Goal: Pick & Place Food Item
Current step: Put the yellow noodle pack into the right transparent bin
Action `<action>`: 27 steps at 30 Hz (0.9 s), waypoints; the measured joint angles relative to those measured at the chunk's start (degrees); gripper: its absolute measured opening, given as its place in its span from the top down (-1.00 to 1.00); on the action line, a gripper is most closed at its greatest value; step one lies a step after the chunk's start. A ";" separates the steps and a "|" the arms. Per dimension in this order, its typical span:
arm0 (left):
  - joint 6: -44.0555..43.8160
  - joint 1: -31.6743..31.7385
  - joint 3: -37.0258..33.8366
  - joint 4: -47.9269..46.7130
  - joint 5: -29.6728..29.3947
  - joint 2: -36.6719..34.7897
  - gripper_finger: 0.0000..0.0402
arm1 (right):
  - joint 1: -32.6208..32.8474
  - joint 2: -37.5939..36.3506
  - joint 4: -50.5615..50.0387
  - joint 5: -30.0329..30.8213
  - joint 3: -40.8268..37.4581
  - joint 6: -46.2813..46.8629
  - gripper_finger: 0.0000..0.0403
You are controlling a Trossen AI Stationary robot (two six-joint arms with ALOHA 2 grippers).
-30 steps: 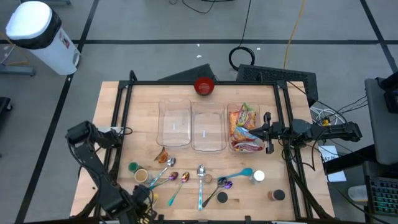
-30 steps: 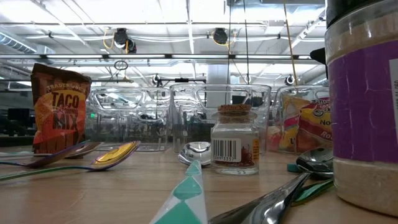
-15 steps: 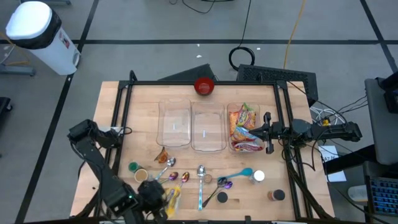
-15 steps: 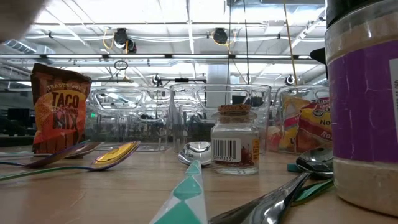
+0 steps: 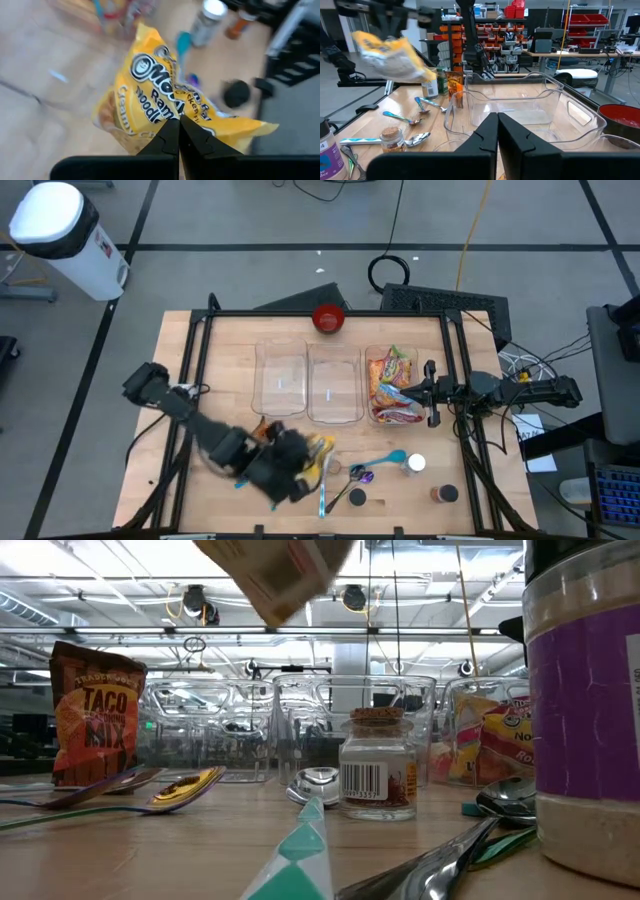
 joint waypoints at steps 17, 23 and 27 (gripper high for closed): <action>31.02 21.93 -0.02 11.27 0.01 0.02 1.00 | 0.00 0.00 0.00 0.01 0.00 -0.01 1.00; 42.06 24.25 -0.02 17.88 -0.01 0.02 1.00 | -0.01 0.00 0.01 0.00 0.00 -0.01 1.00; 47.03 25.46 -1.24 23.12 0.01 0.02 1.00 | 0.00 0.00 0.00 0.02 0.00 0.00 1.00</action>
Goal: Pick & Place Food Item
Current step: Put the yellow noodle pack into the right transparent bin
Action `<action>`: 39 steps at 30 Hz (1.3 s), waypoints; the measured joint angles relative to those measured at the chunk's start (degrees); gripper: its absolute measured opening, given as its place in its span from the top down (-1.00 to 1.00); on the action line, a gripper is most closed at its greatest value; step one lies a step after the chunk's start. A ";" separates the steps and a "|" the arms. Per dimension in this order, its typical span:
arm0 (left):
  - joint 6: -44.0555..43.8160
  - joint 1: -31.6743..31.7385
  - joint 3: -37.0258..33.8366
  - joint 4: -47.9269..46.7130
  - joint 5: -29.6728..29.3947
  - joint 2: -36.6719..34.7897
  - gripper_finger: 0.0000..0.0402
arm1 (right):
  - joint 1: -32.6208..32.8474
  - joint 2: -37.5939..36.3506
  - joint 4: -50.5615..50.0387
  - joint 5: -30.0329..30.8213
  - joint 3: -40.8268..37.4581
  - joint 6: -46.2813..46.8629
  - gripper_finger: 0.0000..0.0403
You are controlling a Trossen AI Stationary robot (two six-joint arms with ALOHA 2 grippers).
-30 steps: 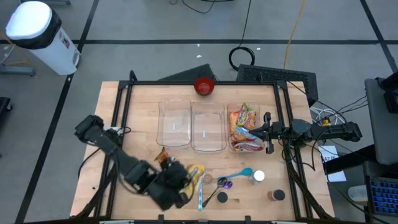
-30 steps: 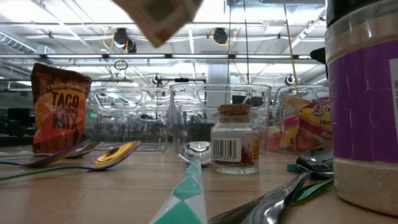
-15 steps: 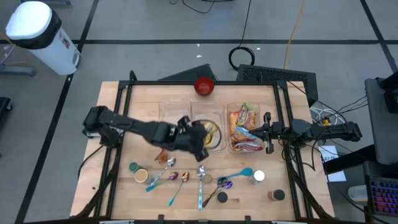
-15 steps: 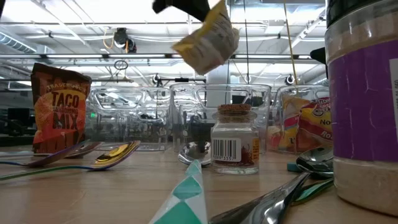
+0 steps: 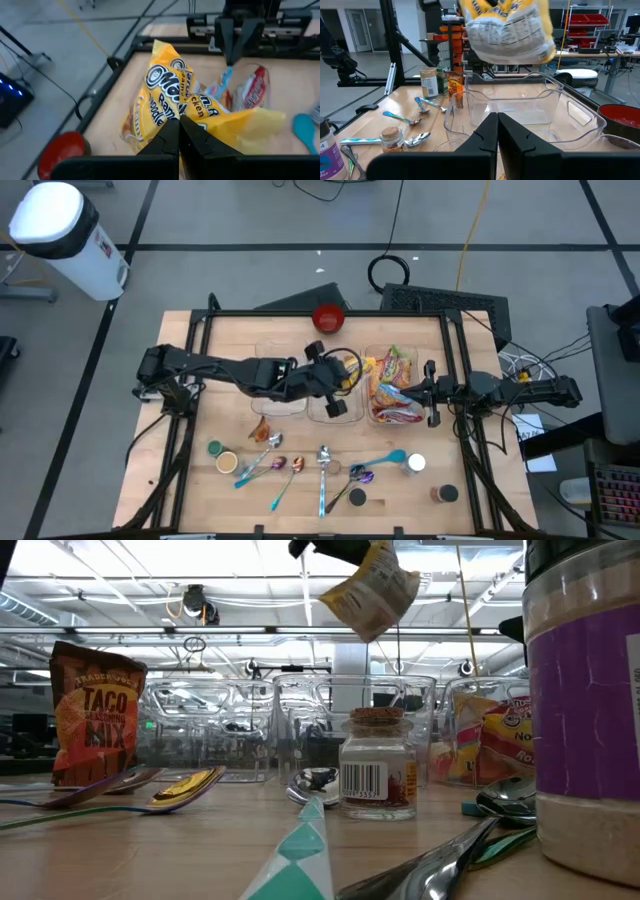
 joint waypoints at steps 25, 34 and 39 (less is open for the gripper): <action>16.56 1.70 -12.63 24.39 1.80 0.07 0.99 | 0.00 0.00 14.49 0.08 0.00 12.71 1.00; 16.92 1.69 -12.65 24.29 7.08 0.07 0.98 | 0.00 -0.02 18.99 0.11 0.00 11.32 1.00; 18.19 1.47 -12.65 24.03 7.69 0.07 0.99 | -0.02 0.00 18.75 1.68 0.00 10.45 1.00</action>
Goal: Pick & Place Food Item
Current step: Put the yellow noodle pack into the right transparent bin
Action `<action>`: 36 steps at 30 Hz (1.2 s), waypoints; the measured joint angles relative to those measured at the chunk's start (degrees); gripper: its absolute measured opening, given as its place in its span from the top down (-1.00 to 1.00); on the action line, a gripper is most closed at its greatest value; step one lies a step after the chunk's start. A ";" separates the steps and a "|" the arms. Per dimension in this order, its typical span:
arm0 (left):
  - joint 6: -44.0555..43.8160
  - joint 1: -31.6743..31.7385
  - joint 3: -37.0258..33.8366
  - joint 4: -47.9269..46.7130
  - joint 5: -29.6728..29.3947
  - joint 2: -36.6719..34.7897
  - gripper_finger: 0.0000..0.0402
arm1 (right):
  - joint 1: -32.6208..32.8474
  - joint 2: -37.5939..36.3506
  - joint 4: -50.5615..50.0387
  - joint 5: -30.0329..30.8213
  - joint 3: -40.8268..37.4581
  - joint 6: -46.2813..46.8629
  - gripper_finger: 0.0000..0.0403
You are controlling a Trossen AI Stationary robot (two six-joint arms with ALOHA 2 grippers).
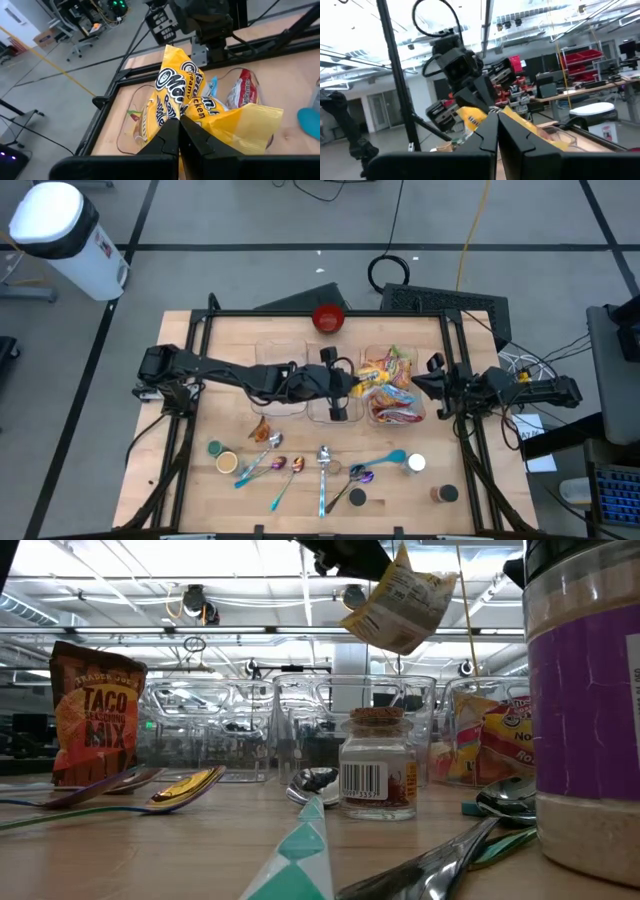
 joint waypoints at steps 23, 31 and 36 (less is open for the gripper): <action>15.01 -0.98 0.00 -0.70 -8.76 0.00 0.98 | 0.02 24.78 18.80 6.87 0.26 10.66 -0.22; 14.50 -0.96 0.00 -0.75 -8.72 0.00 0.99 | 0.00 36.33 22.57 7.92 5.45 9.22 -0.41; 14.19 -0.96 0.00 -1.15 -8.68 0.00 0.97 | -0.04 41.15 27.35 8.86 7.59 7.21 -0.36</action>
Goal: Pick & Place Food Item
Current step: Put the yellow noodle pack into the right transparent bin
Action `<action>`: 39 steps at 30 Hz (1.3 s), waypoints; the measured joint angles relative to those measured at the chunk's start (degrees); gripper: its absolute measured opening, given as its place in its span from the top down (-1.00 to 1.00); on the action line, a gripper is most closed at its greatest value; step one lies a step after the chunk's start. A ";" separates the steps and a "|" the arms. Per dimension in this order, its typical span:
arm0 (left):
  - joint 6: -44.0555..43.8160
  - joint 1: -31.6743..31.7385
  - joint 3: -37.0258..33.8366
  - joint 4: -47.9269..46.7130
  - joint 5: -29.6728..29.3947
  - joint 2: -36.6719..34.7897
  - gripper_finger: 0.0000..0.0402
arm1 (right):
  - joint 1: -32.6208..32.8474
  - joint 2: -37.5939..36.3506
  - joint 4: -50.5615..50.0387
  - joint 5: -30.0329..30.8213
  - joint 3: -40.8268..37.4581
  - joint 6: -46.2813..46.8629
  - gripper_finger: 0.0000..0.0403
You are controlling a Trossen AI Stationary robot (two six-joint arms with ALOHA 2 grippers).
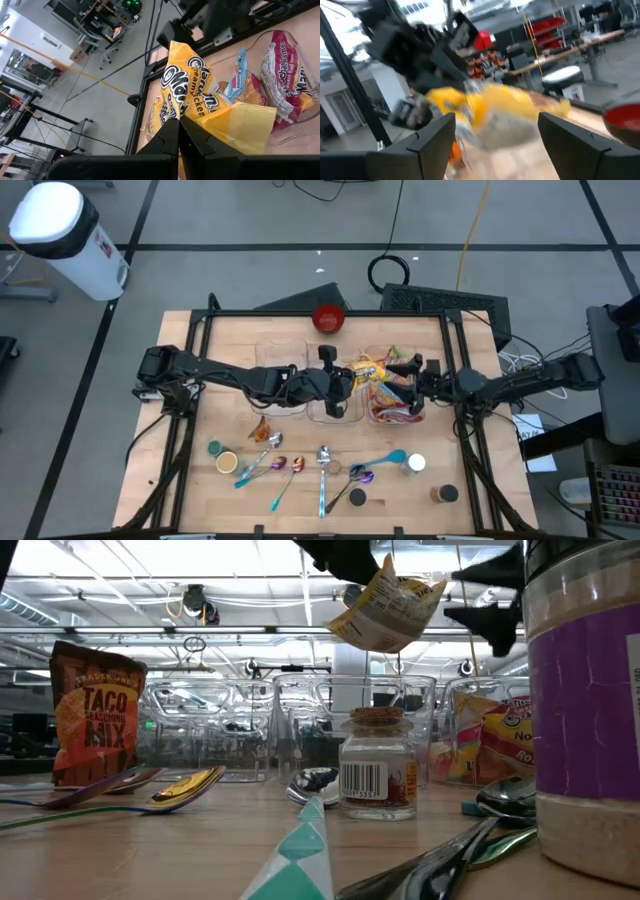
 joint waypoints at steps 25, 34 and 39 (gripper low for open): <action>-1.24 0.04 0.00 -0.40 1.60 -0.02 0.98 | 0.00 10.25 2.97 6.05 4.76 -1.36 0.30; -5.35 0.07 0.00 -0.37 2.65 -0.02 0.90 | 0.00 10.23 2.95 3.76 4.80 -2.69 0.97; -8.07 -0.12 0.00 -0.03 3.69 -0.04 0.78 | -0.02 10.20 3.10 2.82 4.80 -3.31 0.98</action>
